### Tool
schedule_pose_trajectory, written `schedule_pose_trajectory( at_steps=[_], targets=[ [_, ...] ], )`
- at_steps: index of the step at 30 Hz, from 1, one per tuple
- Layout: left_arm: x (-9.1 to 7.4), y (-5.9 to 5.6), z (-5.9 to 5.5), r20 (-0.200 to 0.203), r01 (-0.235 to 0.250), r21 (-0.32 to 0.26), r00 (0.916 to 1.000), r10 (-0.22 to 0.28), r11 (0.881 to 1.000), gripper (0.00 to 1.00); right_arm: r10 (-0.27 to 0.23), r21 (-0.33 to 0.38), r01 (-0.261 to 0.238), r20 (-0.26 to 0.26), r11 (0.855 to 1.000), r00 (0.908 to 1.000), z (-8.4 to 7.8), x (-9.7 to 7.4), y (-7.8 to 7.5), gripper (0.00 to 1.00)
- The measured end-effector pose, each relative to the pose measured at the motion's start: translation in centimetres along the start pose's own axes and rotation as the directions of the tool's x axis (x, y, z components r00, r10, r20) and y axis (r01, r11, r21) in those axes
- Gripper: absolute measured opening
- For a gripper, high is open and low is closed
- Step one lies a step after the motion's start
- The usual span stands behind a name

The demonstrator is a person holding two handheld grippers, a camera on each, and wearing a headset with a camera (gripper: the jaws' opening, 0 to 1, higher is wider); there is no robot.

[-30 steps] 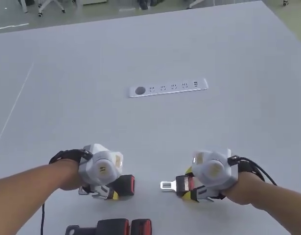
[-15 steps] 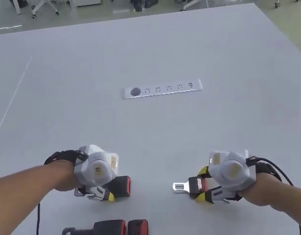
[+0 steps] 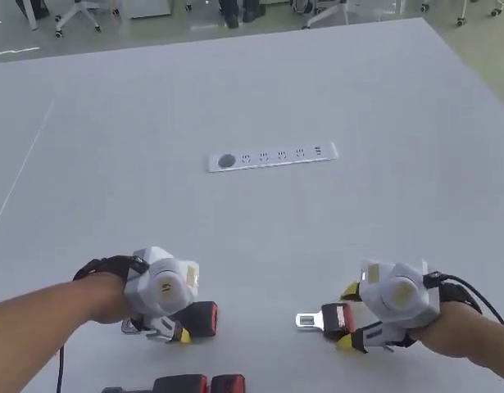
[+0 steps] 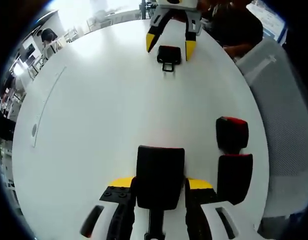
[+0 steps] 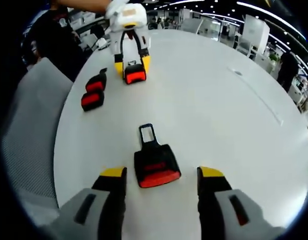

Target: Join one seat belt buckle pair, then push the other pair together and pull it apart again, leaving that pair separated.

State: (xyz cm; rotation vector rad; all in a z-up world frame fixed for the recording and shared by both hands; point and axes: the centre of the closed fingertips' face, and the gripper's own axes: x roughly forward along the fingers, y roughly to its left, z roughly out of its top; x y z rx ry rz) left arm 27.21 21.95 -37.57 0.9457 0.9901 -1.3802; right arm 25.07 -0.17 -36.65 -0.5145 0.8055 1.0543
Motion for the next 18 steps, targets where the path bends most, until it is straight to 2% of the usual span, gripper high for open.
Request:
schedule_pose_trajectory(
  at_steps=[1,2,4,5,6,7,8,9,10,12,13,14,15,16,17,18],
  targets=[
    [-0.2,0.0,0.0,-0.01,-0.015,-0.012,0.9998,0.015,1.0,0.46,-0.024,0.047,0.022,0.038,0.999,0.999,0.4,-0.5,-0.1,0.64],
    [-0.4,0.0,0.1,-0.004,-0.025,-0.012,0.9997,0.025,1.0,0.5,-0.045,0.064,0.042,0.056,0.997,0.9974,0.7,-0.9,-0.5,0.68],
    [-1.1,0.5,1.1,0.06,-0.086,-0.048,0.9942,0.089,0.995,0.53,-0.123,0.103,0.115,0.071,0.988,0.9899,0.8,-1.8,-1.2,0.71],
    [-1.8,1.2,1.8,0.11,-0.142,-0.127,0.9815,0.157,0.982,0.52,-0.167,0.119,0.157,0.079,0.98,0.9828,0.8,-2.3,-1.6,0.7],
    [-2.2,1.2,2.1,0.131,-0.145,-0.173,0.977,0.169,0.974,0.53,-0.211,0.142,0.196,0.095,0.97,0.9729,1.0,-2.8,-2.0,0.7],
    [-2.9,1.2,2.6,0.165,-0.147,-0.237,0.9682,0.189,0.96,0.55,-0.238,0.165,0.218,0.11,0.962,0.9651,1.0,-3.2,-2.1,0.7],
    [-3.1,1.2,2.5,0.159,-0.154,-0.262,0.9669,0.2,0.953,0.57,-0.277,0.205,0.248,0.125,0.947,0.9527,1.2,-3.8,-2.4,0.71],
    [-3.6,1.6,2.3,0.157,-0.177,-0.339,0.9578,0.241,0.924,0.6,-0.299,0.233,0.263,0.133,0.936,0.945,1.2,-4.1,-2.3,0.72],
    [-4.1,1.7,2.3,0.168,-0.19,-0.371,0.9488,0.267,0.909,0.65,-0.333,0.288,0.282,0.145,0.915,0.9319,1.3,-4.6,-2.4,0.73],
    [-5.4,1.9,2.7,0.199,-0.221,-0.453,0.9189,0.34,0.863,0.75,-0.375,0.335,0.307,0.161,0.891,0.913,1.5,-5.1,-2.4,0.79],
    [-6.1,1.7,3.2,0.243,-0.212,-0.508,0.8947,0.375,0.835,0.78,-0.402,0.355,0.325,0.168,0.877,0.9004,1.5,-5.4,-2.4,0.82],
    [-6.5,1.6,3.3,0.266,-0.203,-0.54,0.8797,0.394,0.817,0.81,-0.439,0.389,0.347,0.176,0.853,0.8812,1.6,-5.8,-2.5,0.86],
    [-7.1,1.5,3.4,0.281,-0.201,-0.571,0.8636,0.419,0.796,0.86,-0.463,0.411,0.359,0.189,0.838,0.8658,1.8,-6.2,-2.4,0.89],
    [-7.7,1.3,3.3,0.292,-0.201,-0.608,0.8431,0.452,0.768,0.91,-0.495,0.439,0.374,0.2,0.817,0.8458,2.1,-6.8,-2.4,0.91],
    [-8.2,1.3,3.2,0.301,-0.205,-0.63,0.8252,0.478,0.749,0.96,-0.509,0.461,0.377,0.2,0.803,0.8374,2.1,-7.2,-2.2,0.92],
    [-8.8,1.0,3.2,0.322,-0.194,-0.658,0.8009,0.505,0.727,1.0,-0.516,0.49,0.372,0.197,0.788,0.8337,2.2,-7.5,-1.8,0.92]
  ],
)
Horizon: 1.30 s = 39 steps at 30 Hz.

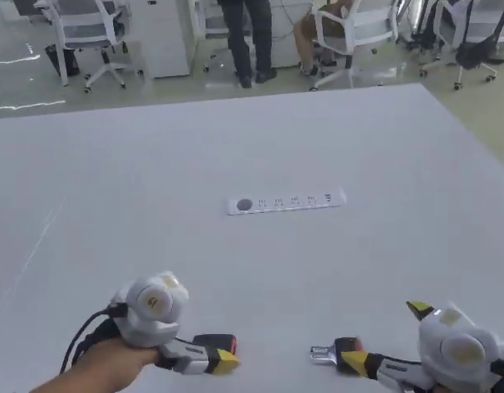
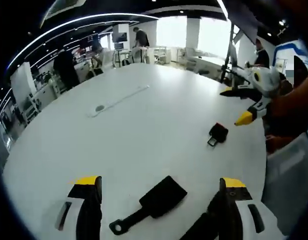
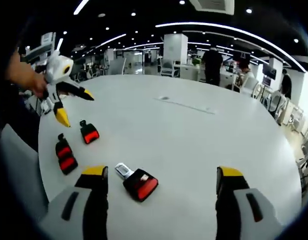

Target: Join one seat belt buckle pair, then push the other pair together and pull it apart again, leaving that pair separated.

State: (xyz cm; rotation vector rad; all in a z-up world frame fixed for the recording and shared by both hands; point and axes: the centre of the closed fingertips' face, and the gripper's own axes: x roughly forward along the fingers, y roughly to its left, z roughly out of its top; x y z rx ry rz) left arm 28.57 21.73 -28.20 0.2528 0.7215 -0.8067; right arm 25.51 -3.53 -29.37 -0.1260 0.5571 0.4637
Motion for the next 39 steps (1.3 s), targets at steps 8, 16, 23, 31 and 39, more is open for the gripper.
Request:
schedule_pose_trajectory(
  at_steps=[8,16,23,31,39],
  targets=[
    [-4.8,-1.1,-1.1,0.083,-0.057,-0.111,0.9943,0.066,0.992,1.0,-0.044,0.007,0.043,0.057,0.999,0.9974,1.2,-3.7,1.2,0.93],
    [-9.3,-2.3,-2.9,0.143,-0.109,-0.149,0.9811,0.13,0.983,1.0,-0.056,-0.002,0.057,0.126,0.998,0.9904,2.2,-7.7,3.3,0.94],
    [-12.3,-3.4,-4.2,0.196,-0.131,-0.19,0.9661,0.168,0.973,1.0,-0.044,-0.023,0.049,0.167,0.999,0.985,2.8,-10.7,5.1,0.95],
    [-14.8,-4.5,-5.9,0.215,-0.136,-0.223,0.959,0.185,0.965,1.0,-0.073,0.013,0.072,0.184,0.997,0.9803,1.8,-13.3,5.6,0.96],
    [-16.9,-4.7,-6.0,0.255,-0.124,-0.269,0.9471,0.194,0.955,1.0,-0.088,0.03,0.084,0.154,0.996,0.9842,0.0,-13.8,5.5,0.97]
  ],
)
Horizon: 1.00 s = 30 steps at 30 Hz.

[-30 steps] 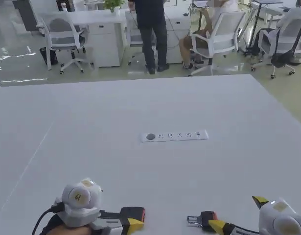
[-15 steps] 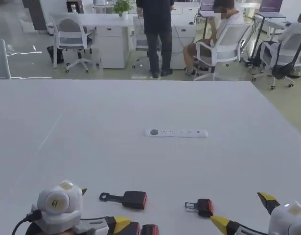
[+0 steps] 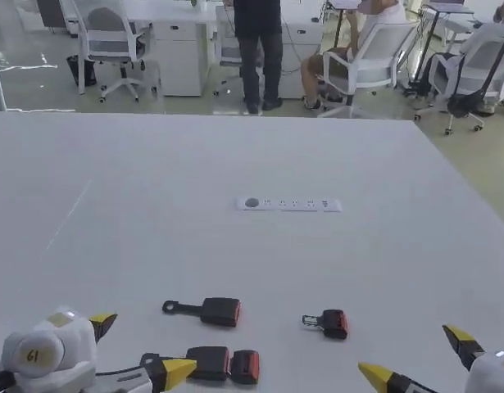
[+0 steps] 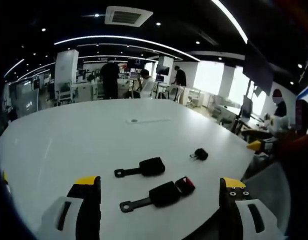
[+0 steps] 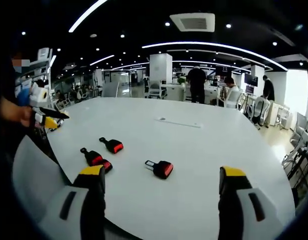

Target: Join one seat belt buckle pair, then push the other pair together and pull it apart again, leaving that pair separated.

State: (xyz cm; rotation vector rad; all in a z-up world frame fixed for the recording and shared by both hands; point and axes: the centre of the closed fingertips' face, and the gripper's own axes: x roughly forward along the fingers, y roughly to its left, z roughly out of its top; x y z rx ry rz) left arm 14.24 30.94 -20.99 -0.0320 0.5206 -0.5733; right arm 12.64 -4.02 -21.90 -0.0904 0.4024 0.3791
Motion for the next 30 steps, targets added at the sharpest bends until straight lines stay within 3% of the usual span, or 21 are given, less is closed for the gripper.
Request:
schedule_pose_trajectory(
  at_steps=[2,13,18,23,30],
  targets=[
    [-0.1,0.2,-0.6,-0.031,-0.009,0.012,0.9995,0.009,1.0,1.0,0.006,0.008,-0.006,-0.011,1.0,0.9999,-0.4,0.2,-0.1,0.98],
    [0.0,-0.3,-1.5,-0.059,0.013,0.003,0.9982,-0.012,1.0,1.0,0.011,0.0,-0.011,-0.029,1.0,0.9995,-0.9,1.0,0.3,1.0],
    [0.0,-0.4,-1.6,-0.05,0.01,-0.016,0.9987,-0.011,1.0,1.0,0.038,-0.013,-0.038,-0.054,0.999,0.9978,-1.9,1.2,1.1,1.0],
    [0.2,-0.6,-2.1,-0.07,0.019,-0.004,0.9974,-0.019,1.0,1.0,0.034,0.0,-0.034,-0.051,0.999,0.9981,-1.7,1.2,1.1,1.0],
    [0.4,-0.4,-1.8,-0.066,0.015,0.0,0.9977,-0.014,1.0,1.0,0.038,-0.005,-0.038,-0.055,0.999,0.9977,-1.7,1.6,1.4,1.0]
  ],
)
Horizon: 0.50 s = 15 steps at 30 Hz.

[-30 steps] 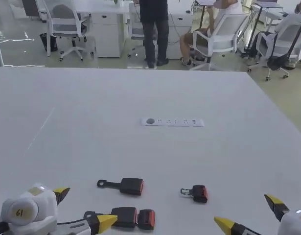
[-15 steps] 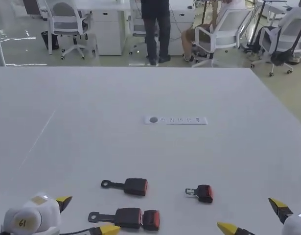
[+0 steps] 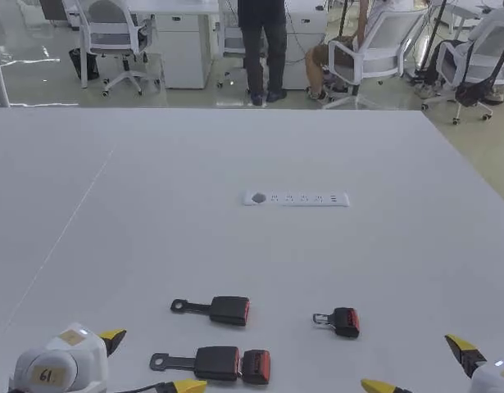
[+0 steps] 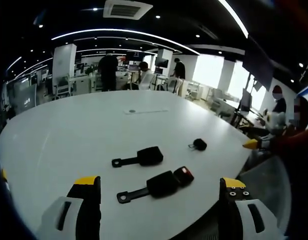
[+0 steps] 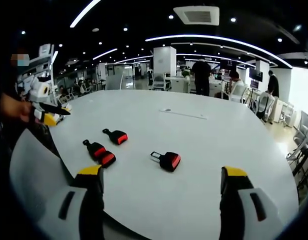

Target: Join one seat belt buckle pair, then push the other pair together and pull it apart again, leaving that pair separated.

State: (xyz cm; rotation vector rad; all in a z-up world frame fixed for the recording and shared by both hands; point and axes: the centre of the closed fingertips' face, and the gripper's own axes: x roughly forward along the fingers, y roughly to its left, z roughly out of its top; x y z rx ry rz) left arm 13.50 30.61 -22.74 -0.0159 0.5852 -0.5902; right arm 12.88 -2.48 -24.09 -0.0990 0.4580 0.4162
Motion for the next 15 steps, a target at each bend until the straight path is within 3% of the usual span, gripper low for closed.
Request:
schedule_pose_trajectory(
  at_steps=[15],
  targets=[
    [0.2,1.5,0.8,0.022,-0.006,-0.011,0.9997,0.006,1.0,1.0,0.015,-0.009,-0.015,-0.009,1.0,0.9998,0.3,1.3,0.8,1.0]
  ],
)
